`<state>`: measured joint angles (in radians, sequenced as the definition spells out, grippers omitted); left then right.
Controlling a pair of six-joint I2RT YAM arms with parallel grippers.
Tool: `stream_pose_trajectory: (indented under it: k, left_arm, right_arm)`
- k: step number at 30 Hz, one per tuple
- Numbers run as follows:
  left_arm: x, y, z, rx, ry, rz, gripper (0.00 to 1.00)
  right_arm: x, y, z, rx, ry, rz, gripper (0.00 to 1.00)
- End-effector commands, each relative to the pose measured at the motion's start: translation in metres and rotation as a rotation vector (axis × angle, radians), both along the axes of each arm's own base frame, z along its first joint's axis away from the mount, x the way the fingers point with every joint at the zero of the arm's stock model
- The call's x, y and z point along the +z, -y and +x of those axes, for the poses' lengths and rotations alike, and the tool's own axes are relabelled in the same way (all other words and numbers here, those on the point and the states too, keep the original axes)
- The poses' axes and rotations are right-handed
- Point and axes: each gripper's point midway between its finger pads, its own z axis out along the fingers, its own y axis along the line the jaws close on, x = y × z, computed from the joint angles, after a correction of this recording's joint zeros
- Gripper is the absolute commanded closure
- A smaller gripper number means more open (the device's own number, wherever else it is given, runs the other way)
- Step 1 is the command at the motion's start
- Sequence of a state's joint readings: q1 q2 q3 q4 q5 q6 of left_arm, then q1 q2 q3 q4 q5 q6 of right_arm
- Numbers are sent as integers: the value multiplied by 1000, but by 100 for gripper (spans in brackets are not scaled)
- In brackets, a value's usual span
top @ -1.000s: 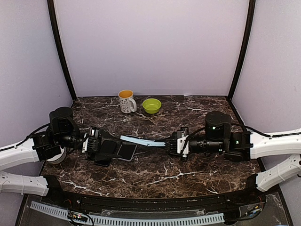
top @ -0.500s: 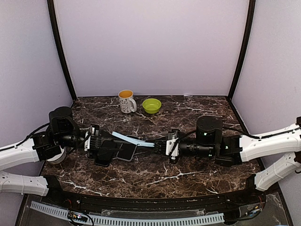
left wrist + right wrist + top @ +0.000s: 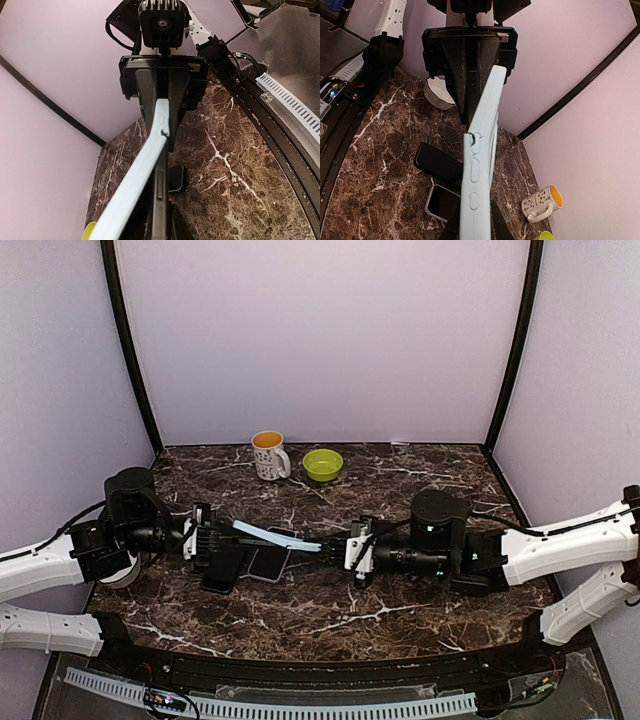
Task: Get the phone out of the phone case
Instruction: Pass from the right arm to the left
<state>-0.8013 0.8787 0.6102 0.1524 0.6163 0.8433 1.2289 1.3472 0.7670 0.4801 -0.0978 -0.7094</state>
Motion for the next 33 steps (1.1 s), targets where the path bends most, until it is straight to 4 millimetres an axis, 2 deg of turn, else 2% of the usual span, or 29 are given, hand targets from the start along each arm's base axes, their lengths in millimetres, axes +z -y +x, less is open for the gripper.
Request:
stream_pose_trajectory:
  k: [1,4,11,14,17,20,27,29,32,33]
  left_arm:
    - [13,-1,11,59,47,-36,100]
    - [12,-1,11,58,53,-33,100]
    - [10,-1,10,49,57,-22,100]
    - [7,-1,10,50,59,-9,100]
    - [5,-1,10,46,58,1,100]
    - [2,-1,10,39,57,13,100]
    - [-5,1,5,2,41,36,100]
    - [-6,2,3,-8,35,43,100]
    - [-6,2,3,-11,32,47,100]
    - [-7,2,3,-11,32,49,100]
  right_arm:
    - [55,-9,-22,81,36,181,100]
    - [55,-7,-20,69,1,207,99]
    - [56,6,-11,-5,-108,261,23]
    - [58,11,-2,-63,-178,285,2]
    - [52,11,-4,-60,-212,236,1]
    - [58,11,-9,-38,-246,231,1]
    - [107,9,-8,-34,-447,331,2]
    - [110,2,-6,-38,-504,319,3]
    - [105,-16,0,-76,-574,229,5]
    - [110,-22,4,-93,-596,218,6]
